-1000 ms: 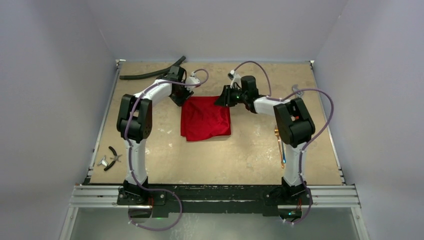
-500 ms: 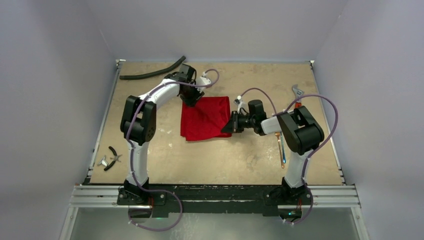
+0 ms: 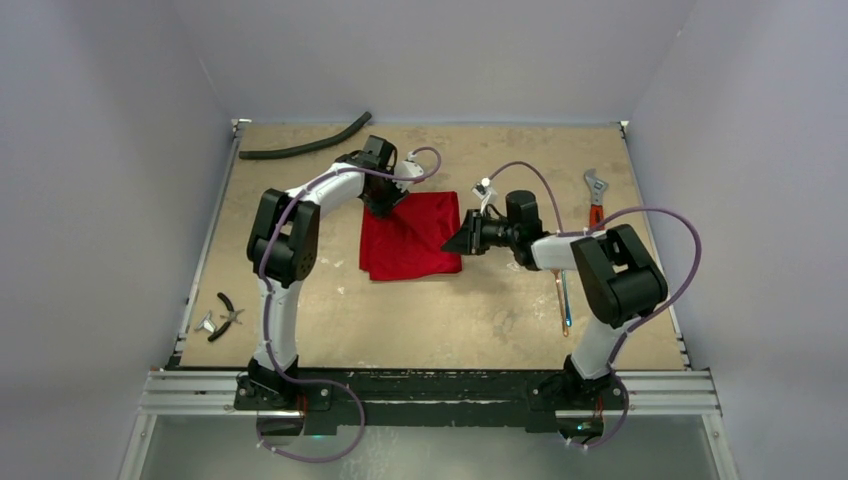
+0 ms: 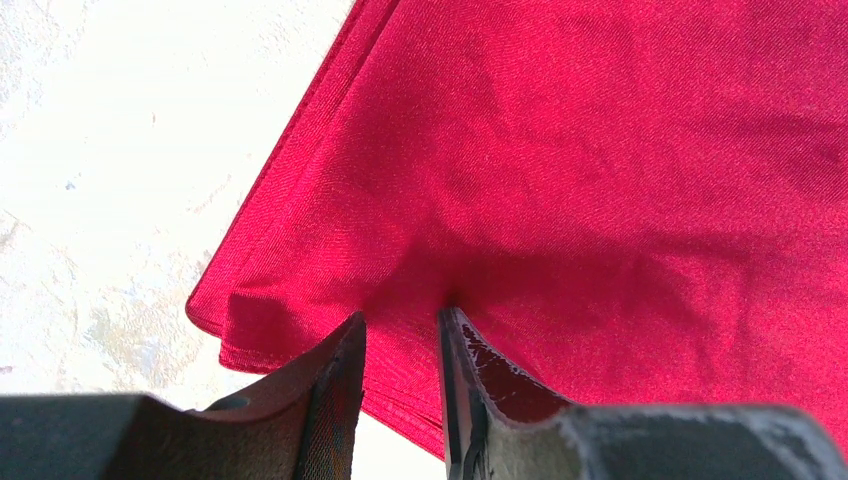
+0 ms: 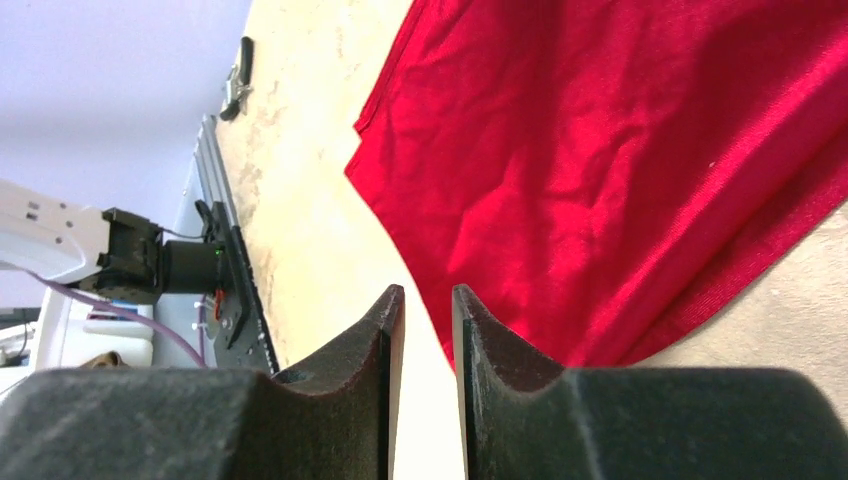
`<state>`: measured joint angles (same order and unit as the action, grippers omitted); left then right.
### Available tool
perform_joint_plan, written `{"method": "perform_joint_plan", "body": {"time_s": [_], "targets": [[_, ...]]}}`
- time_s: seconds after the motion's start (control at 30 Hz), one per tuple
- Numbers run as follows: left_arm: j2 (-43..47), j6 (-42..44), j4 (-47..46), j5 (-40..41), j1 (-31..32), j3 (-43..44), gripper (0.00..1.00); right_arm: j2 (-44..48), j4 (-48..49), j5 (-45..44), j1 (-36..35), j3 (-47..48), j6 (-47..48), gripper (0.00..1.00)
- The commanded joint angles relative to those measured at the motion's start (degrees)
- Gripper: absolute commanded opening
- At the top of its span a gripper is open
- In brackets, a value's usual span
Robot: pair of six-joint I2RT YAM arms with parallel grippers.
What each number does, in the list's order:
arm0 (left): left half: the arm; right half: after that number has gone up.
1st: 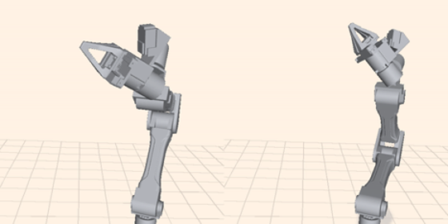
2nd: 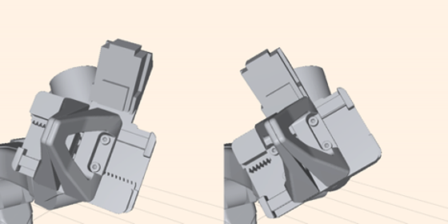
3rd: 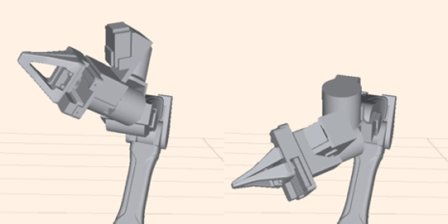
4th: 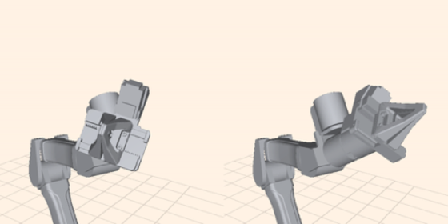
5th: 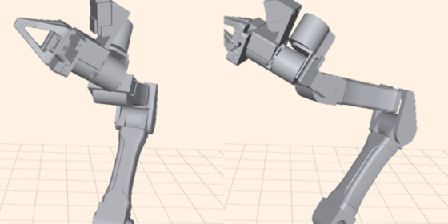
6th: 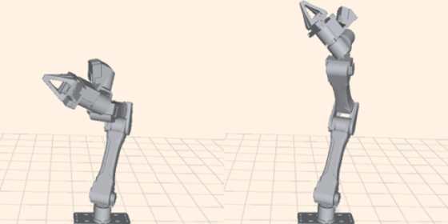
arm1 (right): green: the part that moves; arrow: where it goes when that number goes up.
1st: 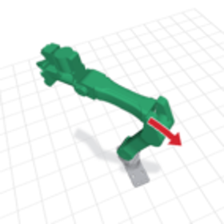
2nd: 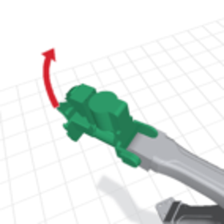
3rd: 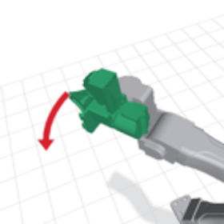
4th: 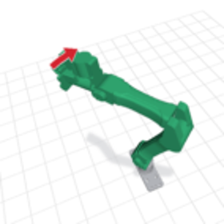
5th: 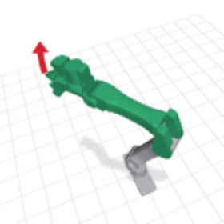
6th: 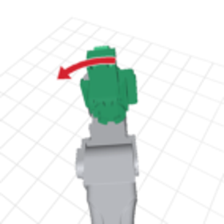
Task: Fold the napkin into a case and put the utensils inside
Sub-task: Smooth out the lower triangle-folded napkin at the center of the board.
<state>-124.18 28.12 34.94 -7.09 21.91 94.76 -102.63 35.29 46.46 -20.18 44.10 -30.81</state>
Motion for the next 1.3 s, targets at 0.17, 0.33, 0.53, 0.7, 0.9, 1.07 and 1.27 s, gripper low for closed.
{"method": "perform_joint_plan", "body": {"time_s": [0.17, 0.33, 0.53, 0.7, 0.9, 1.07, 1.27], "targets": [[-0.4, 1.1, -0.3, 1.7, 0.1, -0.9, 0.31, -2.8, 4.0, 3.4, 0.2, -7.3, -0.5, 0.20], [0.0, 1.2, 0.0, 1.7, 0.1, -1.0, 0.31, -5.3, 2.0, 0.4, 0.8, -5.9, 0.1, 0.19], [0.7, 1.5, 0.0, 1.2, 0.1, -0.8, 0.31, 2.7, -4.3, 3.1, 0.8, -1.7, 1.7, 0.22], [1.0, 1.9, 0.3, 1.0, 0.2, -0.5, 0.30, 3.9, -9.1, 3.8, 0.9, 7.2, 2.9, 0.28], [1.2, 1.7, 0.4, 0.6, 0.2, -0.2, 0.30, -8.2, -7.5, 1.8, 1.5, 19.1, 1.4, 0.25], [1.1, 1.7, 0.3, 0.6, 0.1, -0.2, 0.30, -18.5, -8.7, -1.8, 2.2, 26.1, 2.4, 0.23], [0.9, 2.2, 0.2, 0.9, 0.1, -0.1, 0.30, -20.8, -3.6, 1.2, 4.1, 23.5, -0.3, 0.23]]}}
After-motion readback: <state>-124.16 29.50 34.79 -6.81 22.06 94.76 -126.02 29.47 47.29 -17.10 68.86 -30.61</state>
